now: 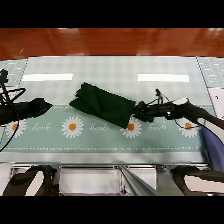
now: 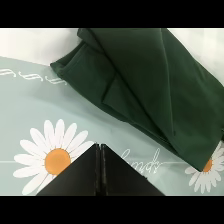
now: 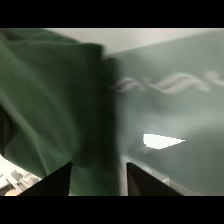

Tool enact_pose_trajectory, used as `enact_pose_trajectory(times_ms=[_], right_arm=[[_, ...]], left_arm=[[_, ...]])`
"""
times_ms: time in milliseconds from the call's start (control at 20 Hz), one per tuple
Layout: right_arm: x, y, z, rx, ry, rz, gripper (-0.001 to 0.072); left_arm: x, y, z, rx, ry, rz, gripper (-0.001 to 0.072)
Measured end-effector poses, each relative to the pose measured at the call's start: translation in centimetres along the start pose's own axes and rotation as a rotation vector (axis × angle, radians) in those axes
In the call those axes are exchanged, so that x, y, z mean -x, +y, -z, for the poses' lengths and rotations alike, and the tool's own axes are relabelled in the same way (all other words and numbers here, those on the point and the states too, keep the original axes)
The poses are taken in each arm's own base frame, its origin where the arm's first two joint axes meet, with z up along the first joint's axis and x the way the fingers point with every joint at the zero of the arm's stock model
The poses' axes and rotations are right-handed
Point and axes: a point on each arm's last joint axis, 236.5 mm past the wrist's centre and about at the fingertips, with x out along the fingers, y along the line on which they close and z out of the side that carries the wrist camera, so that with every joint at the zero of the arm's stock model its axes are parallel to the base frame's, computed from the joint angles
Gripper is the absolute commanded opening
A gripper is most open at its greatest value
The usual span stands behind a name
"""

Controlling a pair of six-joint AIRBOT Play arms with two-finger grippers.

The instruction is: Fold the shirts.

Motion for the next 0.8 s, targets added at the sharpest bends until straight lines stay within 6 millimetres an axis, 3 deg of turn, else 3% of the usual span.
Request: enact_pose_trajectory(times_ms=[100,150,200,250,300,550,650,800], right_arm=[[-1.5,1.6,0.0,0.039,0.024,-0.016,0.041],[-2.2,2.3,0.0,0.057,0.034,-0.021,0.037],[-2.8,3.1,-0.1,0.076,0.042,-0.026,0.025],[-3.2,3.9,-0.1,0.089,0.047,-0.036,0.0049],[-3.5,4.8,-0.2,0.104,0.052,-0.049,0.0024],[-2.3,11.4,-1.4,0.301,0.042,-0.109,0.0023],[-0.4,14.4,-2.6,0.417,0.013,-0.081,0.0023],[4.0,19.6,-3.6,0.605,-0.042,-0.03,0.0023]], left_arm=[[0.0,0.0,0.0,0.0,0.0,0.0,0.0023],[0.0,0.0,0.0,0.0,0.0,0.0,0.0023],[0.0,0.0,0.0,0.0,0.0,0.0,0.0023],[0.0,0.0,0.0,0.0,0.0,0.0,0.0023],[0.0,0.0,0.0,0.0,-0.001,0.0,0.0023],[0.0,0.0,0.0,0.0,-0.001,0.0,0.0023],[0.0,0.0,-0.1,0.0,-0.003,0.0,0.0023],[0.0,0.0,-0.2,0.001,-0.01,0.0,0.0023]])
